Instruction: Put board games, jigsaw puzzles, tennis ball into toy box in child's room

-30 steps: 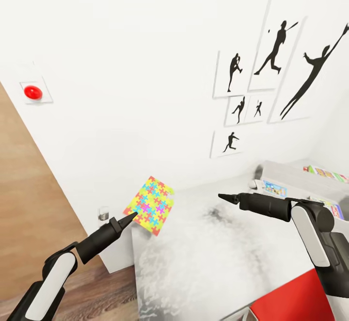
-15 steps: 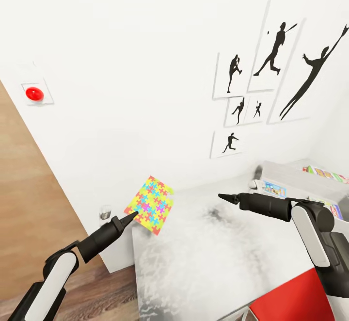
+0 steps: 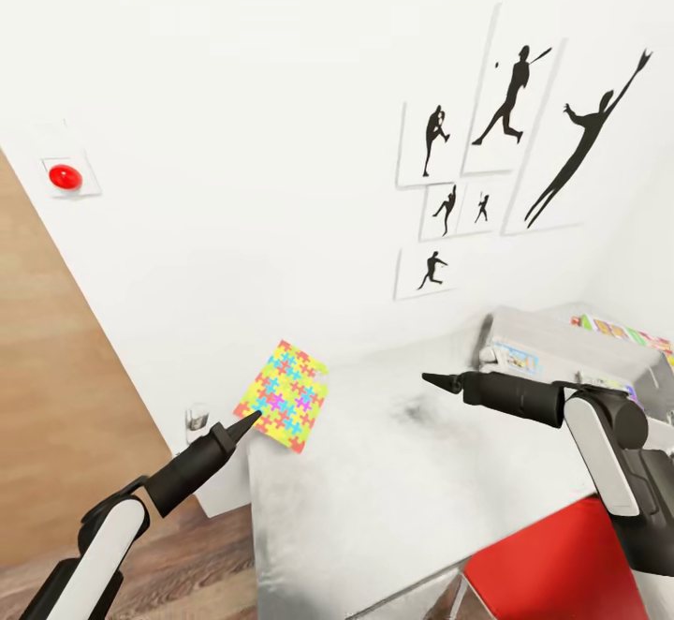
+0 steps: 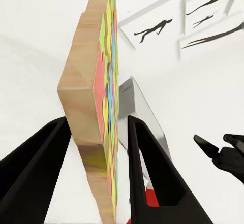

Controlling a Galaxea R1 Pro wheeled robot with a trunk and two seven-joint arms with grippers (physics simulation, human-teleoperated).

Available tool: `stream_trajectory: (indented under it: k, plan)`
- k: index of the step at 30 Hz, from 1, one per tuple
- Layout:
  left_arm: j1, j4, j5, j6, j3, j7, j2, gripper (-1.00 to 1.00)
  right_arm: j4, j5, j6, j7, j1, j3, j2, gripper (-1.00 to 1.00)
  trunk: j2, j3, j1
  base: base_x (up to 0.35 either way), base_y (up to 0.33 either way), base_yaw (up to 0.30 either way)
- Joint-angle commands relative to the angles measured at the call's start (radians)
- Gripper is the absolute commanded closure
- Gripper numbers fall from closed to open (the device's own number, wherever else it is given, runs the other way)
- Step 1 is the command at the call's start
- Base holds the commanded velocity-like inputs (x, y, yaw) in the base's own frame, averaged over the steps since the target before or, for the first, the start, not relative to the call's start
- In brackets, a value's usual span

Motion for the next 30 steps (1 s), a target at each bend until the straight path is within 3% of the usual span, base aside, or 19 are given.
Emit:
stream_trajectory:
  k: [1, 13, 30]
  plan:
    - [-0.001, -0.001, 0.008, 0.006, 0.0, 0.001, 0.0, 1.0, -0.002, 0.008, 0.004, 0.01, -0.001, -0.001, 0.0, -1.0, -0.002, -0.002, 0.0, -0.248, -0.198, 0.0]
    - [0.0, -0.001, 0.009, 0.003, 0.003, -0.001, 0.0, 1.0, -0.011, 0.008, 0.004, 0.01, 0.0, -0.001, 0.001, -1.0, -0.002, -0.002, 0.0, -0.234, -0.179, 0.0]
    - [-0.064, -0.089, 0.016, 0.031, 0.009, 0.005, 0.01, 1.0, -0.012, 0.009, 0.004, 0.01, 0.0, -0.004, 0.0, -1.0, -0.002, -0.002, 0.0, -0.038, -0.03, 0.0]
